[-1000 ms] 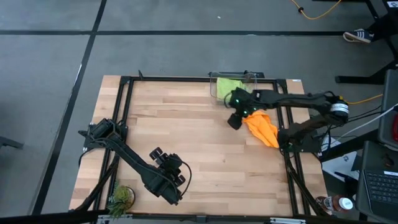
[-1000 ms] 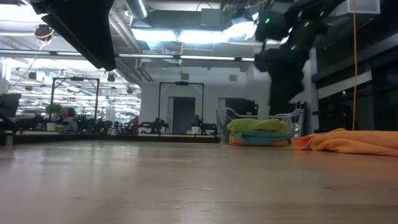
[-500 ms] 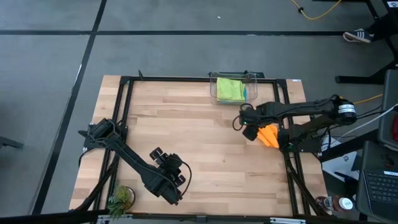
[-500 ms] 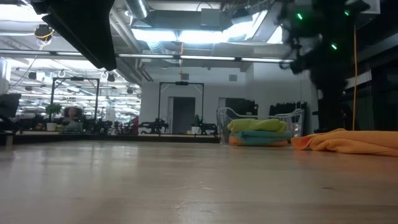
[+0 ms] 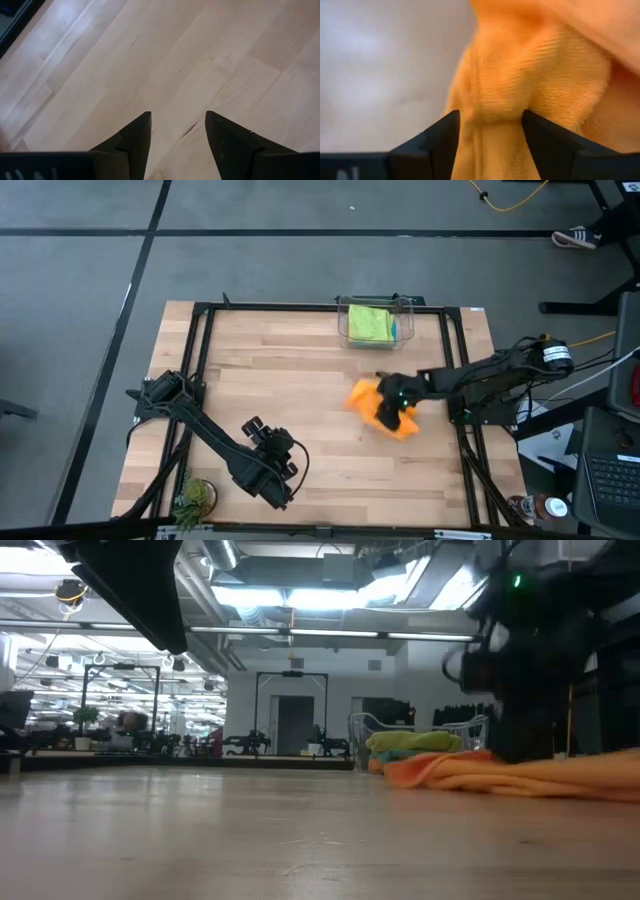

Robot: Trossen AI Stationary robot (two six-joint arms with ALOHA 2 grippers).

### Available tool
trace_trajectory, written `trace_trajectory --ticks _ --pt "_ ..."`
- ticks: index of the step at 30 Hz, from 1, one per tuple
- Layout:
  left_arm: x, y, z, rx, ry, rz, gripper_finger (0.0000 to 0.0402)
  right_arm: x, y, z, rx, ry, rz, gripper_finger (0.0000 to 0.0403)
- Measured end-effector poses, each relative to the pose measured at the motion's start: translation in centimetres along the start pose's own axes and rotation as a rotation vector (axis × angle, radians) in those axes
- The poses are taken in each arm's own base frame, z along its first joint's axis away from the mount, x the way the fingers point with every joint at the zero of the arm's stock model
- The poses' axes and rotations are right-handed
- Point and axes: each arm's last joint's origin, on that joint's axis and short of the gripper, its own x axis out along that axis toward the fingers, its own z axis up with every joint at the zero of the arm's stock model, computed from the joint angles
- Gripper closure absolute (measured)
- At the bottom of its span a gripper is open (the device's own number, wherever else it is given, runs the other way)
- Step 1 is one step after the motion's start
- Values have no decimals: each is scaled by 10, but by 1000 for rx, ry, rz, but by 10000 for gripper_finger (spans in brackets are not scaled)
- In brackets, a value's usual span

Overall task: Fold microfiber towels
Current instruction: Fold the yellow microfiber cloth

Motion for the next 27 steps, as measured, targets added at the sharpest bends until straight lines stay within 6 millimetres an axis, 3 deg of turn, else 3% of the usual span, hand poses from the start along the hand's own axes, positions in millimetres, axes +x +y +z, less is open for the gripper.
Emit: trace_trajectory --ticks 4,7,11,16,22,27 --pt "0 0 0 -3 -1 -3 223 -11 53 11 -315 -103 503 183" --pt "0 -1 0 -5 -1 -4 223 -21 79 11 -433 -162 612 183" --pt "0 -2 1 -12 -2 -13 223 -29 99 12 -429 -236 469 183" --pt "0 -3 1 -18 -4 -20 223 -22 99 -10 -380 -181 140 183" --pt "2 -4 3 -40 -7 -37 223 -10 114 -34 -504 -231 40 183" --pt "5 -17 12 -40 -32 -150 223 1 113 -48 -548 -180 -22 183"
